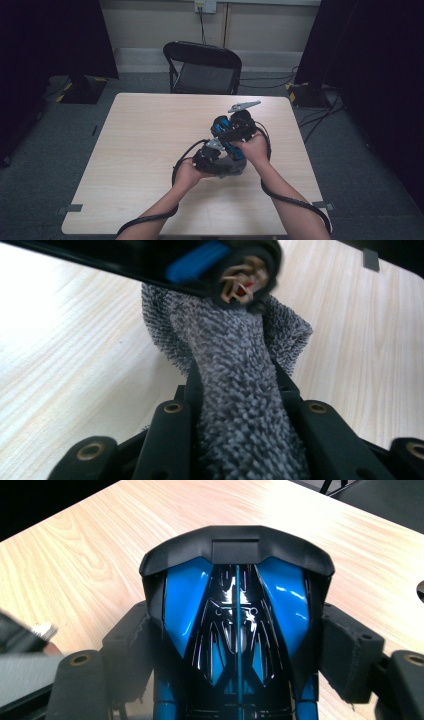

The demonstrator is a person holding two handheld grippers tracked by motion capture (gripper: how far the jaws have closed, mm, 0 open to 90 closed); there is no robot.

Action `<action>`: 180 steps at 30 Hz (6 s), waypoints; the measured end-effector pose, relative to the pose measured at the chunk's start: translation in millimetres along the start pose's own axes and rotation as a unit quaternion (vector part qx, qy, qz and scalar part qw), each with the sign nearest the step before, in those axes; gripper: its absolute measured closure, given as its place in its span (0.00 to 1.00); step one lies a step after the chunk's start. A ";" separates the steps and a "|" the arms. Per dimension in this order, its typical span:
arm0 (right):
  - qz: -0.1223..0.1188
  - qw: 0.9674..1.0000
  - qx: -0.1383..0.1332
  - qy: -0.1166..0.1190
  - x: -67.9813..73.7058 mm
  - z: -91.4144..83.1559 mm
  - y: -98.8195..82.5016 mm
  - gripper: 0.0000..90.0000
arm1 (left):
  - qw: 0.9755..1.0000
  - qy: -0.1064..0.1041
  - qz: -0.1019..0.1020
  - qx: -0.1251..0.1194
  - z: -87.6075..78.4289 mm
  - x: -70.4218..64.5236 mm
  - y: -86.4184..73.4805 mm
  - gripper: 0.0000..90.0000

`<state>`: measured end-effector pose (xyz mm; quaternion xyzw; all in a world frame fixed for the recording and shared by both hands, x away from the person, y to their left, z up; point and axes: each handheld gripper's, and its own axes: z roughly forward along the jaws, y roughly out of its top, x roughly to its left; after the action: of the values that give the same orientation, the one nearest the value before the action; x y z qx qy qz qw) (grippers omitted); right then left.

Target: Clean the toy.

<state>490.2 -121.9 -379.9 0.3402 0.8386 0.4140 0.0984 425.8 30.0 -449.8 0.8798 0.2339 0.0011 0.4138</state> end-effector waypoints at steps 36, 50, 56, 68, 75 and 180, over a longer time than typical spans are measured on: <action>-0.014 1.000 0.002 0.020 2.2 -10.2 -13.2 0.29 | 0.987 0.052 -0.090 -0.120 -63.1 61.4 -5.3 0.78; -0.008 1.000 -0.005 0.004 3.5 -6.5 -1.8 0.29 | 0.992 0.021 -0.074 -0.096 -32.4 37.2 -1.9 0.78; -0.006 1.000 -0.005 0.001 3.1 -6.2 2.7 0.29 | 0.995 0.014 -0.060 -0.084 -22.2 26.3 -0.7 0.78; 0.006 1.000 -0.014 0.000 3.1 -5.7 10.0 0.29 | 0.997 -0.006 -0.038 -0.063 -1.3 10.5 -1.4 0.78; 0.015 1.000 -0.018 -0.008 -1.2 -5.5 10.3 0.29 | 0.998 -0.020 -0.032 -0.052 4.0 2.6 -4.3 0.78; 0.131 0.979 0.087 -0.126 -130.3 -28.6 -122.3 0.29 | 0.981 0.164 -0.103 -0.027 -114.4 106.9 -91.4 0.77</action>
<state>515.3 -276.8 -470.0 0.5035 0.8007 0.3022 0.1186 461.1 207.4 -461.7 0.8273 0.3876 0.1095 0.3916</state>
